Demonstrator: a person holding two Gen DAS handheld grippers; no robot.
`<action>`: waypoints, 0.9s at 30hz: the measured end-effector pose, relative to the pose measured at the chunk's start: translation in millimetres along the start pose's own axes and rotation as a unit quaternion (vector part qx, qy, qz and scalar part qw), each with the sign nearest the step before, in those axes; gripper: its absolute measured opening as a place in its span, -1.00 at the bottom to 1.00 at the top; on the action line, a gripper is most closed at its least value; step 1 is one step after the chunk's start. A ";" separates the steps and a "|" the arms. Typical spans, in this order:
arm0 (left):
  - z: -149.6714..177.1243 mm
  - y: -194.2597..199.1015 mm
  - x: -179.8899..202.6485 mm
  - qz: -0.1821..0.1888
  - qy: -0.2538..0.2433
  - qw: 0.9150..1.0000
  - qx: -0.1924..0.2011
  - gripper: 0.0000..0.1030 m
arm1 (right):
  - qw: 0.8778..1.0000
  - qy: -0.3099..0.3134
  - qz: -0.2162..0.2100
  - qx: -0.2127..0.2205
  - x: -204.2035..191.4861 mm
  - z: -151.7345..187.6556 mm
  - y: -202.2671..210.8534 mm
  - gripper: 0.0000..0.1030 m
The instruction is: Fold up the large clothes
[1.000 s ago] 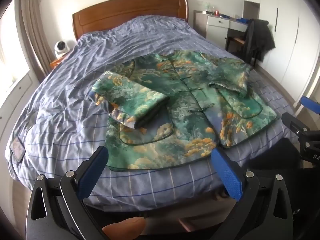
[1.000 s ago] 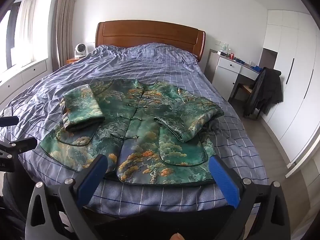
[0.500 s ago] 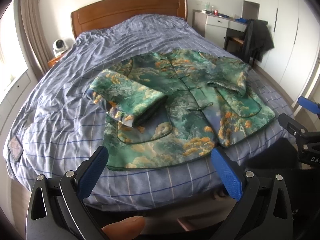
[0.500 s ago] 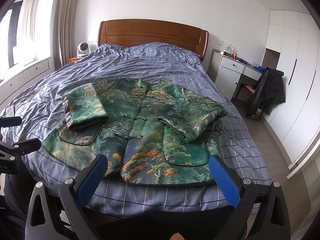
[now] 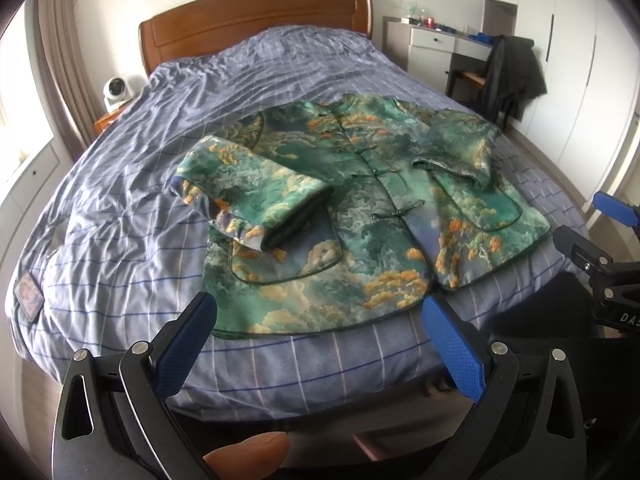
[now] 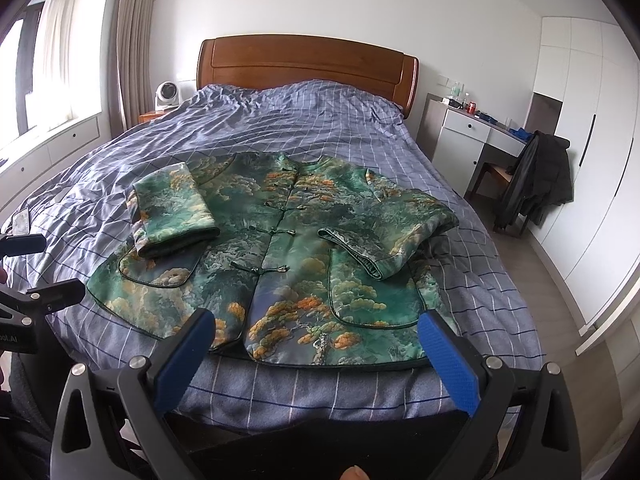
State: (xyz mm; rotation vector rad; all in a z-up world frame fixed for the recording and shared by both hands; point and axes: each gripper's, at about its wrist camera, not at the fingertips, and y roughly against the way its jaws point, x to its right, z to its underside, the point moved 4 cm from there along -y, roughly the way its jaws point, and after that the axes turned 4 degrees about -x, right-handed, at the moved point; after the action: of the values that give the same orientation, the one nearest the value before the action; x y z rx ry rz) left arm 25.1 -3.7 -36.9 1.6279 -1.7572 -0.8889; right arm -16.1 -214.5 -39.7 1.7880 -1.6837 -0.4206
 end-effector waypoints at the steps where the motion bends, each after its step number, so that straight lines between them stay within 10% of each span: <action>1: 0.7 -0.1 0.2 0.000 0.000 1.000 0.001 0.99 | 1.000 0.000 0.000 0.000 0.0 0.0 -0.3 0.99; 27: 0.2 -0.2 -0.3 0.000 0.001 1.000 -0.002 0.99 | 1.000 0.001 -0.003 -0.006 -4.0 4.6 -4.6 0.99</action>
State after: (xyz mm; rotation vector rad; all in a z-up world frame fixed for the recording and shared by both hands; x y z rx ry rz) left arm 25.1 -3.3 -37.1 1.6263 -1.7534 -0.8888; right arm -15.9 -211.7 -46.8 1.7840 -1.6721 -0.4299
